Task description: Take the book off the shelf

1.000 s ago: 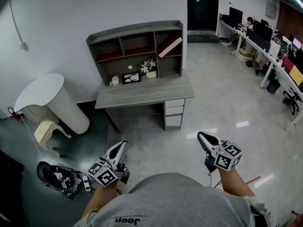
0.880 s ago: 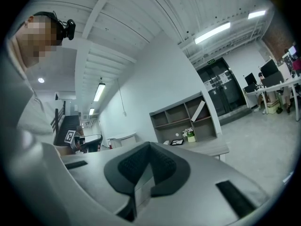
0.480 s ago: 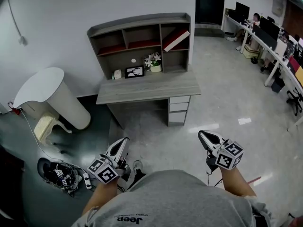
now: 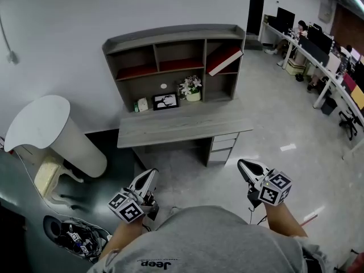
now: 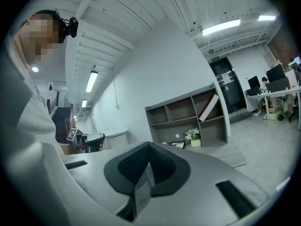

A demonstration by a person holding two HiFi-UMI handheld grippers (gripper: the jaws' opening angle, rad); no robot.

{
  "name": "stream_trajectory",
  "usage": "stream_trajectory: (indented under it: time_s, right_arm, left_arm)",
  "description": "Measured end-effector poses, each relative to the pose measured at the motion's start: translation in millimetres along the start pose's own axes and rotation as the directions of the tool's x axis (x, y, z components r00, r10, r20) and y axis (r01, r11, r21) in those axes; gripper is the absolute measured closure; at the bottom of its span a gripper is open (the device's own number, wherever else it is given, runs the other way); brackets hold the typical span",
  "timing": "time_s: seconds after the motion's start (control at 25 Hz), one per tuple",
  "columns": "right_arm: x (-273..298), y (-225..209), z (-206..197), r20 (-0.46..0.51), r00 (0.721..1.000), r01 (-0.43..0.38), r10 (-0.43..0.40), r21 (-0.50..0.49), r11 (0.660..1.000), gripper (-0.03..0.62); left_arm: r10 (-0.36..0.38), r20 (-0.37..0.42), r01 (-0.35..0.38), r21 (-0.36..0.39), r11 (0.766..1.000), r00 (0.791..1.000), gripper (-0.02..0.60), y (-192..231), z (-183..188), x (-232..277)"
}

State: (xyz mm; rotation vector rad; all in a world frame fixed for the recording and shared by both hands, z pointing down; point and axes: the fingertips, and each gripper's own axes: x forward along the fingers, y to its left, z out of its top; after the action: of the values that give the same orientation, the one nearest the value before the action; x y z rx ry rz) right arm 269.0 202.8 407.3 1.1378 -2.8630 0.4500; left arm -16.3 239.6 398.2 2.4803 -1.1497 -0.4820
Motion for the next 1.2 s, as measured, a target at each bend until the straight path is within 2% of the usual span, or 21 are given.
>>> stream_trajectory:
  time_s: [0.24, 0.56, 0.96, 1.2]
  right_arm:
    - [104, 6, 28, 0.009, 1.000, 0.020, -0.020, -0.024, 1.000, 0.591]
    - [195, 3, 58, 0.024, 0.998, 0.056, -0.056, -0.038, 0.998, 0.591]
    - [244, -28, 60, 0.001, 0.995, 0.100, -0.100, -0.025, 0.995, 0.589]
    - [269, -65, 69, 0.008, 0.997, 0.071, -0.070, -0.024, 0.997, 0.589]
  left_arm:
    - [-0.048, -0.013, 0.048, 0.011, 0.999, 0.999, 0.554, 86, 57, 14]
    - [-0.105, -0.033, 0.107, 0.050, 0.993, 0.994, 0.554, 156, 100, 24]
    - [-0.108, -0.044, 0.109, 0.028, 0.994, 0.993, 0.554, 212, 115, 44]
    - [-0.073, -0.044, 0.074, 0.029, 0.997, 0.996, 0.554, 230, 113, 69]
